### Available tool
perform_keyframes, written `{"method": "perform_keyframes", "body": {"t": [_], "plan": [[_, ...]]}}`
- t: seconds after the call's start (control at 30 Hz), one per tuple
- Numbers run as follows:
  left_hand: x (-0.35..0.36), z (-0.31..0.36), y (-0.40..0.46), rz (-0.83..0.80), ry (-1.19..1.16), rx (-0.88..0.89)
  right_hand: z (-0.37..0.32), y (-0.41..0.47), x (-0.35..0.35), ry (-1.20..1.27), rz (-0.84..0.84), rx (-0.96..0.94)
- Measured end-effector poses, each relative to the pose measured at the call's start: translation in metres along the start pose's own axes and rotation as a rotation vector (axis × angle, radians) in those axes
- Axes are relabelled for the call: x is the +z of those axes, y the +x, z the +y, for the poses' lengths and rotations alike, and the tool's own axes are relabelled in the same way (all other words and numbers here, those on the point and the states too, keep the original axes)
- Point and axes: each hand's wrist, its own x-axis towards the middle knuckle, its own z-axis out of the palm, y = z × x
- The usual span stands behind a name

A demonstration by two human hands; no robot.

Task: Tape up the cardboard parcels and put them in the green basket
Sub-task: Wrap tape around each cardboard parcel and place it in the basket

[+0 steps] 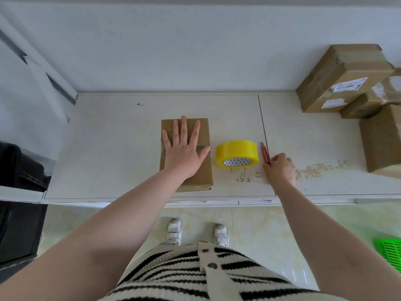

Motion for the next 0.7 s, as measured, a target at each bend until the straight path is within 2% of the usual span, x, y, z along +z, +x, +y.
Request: {"method": "perform_keyframes", "body": {"t": [0.13,0.23,0.33,0.4,0.43,0.5,0.57,0.7], "plan": [[-0.001,-0.001,0.000,-0.012,-0.001,0.004,-0.002,0.005,-0.002,0.124,-0.036,0.040],[-0.002,-0.001,0.000,-0.010,0.006,0.002,-0.020,0.007,-0.023,0.408,0.007,0.008],[-0.002,0.000,-0.002,0.005,-0.001,0.007,-0.065,-0.007,-0.058,0.651,0.076,-0.110],[-0.002,0.000,-0.003,0.019,-0.020,0.016,-0.095,-0.025,-0.072,0.768,-0.072,-0.217],[-0.002,-0.001,-0.003,0.023,-0.026,0.019,-0.107,-0.036,-0.075,0.754,-0.201,-0.275],[-0.003,-0.001,-0.003,0.019,-0.031,0.019,-0.122,-0.056,-0.070,0.547,-0.406,-0.360],[-0.003,-0.002,-0.003,0.013,-0.037,0.020,-0.125,-0.065,-0.062,0.277,-0.422,-0.404],[-0.003,-0.006,-0.005,0.020,-0.031,0.037,-0.115,-0.062,-0.055,0.061,-0.388,-0.391]]}}
